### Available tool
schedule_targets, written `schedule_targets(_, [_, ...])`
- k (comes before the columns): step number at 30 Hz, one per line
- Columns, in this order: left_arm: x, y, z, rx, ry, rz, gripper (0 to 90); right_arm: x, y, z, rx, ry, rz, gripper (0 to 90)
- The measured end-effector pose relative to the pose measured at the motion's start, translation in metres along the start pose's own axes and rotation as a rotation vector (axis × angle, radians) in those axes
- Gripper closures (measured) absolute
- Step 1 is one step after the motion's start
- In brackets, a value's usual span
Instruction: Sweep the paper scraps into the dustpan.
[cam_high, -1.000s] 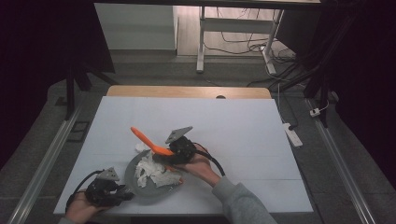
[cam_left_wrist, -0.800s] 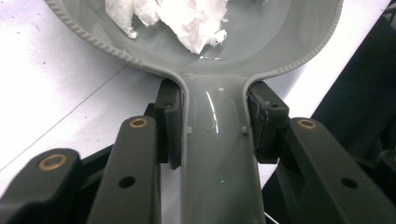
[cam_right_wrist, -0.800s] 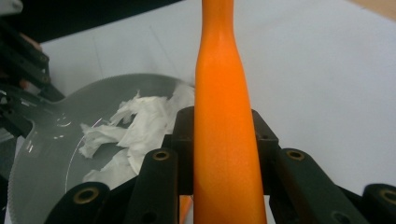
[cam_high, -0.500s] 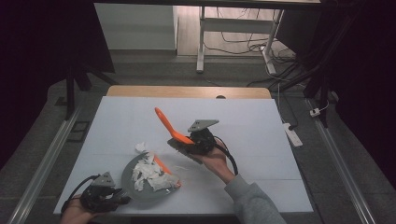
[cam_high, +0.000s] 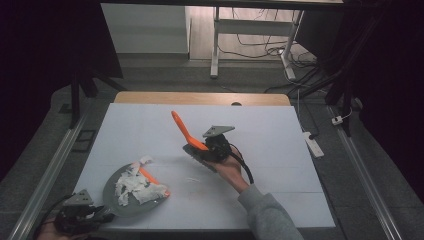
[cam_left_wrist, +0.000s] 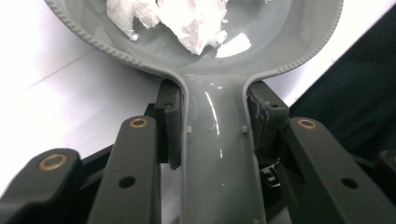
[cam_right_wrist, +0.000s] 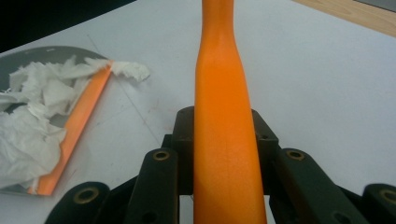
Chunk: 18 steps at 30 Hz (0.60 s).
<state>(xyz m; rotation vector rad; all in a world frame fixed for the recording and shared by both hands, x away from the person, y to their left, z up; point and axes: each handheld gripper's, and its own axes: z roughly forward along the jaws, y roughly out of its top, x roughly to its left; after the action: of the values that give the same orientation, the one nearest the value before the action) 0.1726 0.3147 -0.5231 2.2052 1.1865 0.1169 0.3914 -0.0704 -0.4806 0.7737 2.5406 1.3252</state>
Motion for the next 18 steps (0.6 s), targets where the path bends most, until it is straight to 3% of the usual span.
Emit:
schedule_targets(4, [0.007,0.002,-0.002,0.007,0.039,-0.018,61.7,0.002,0.009,0.021,0.013,0.014,0.001,70.6])
schedule_targets(18, [0.024,0.016,0.01,0.009,0.007,-0.013,61.7,0.029,0.045,0.111,0.065,0.078,-0.023,70.6])
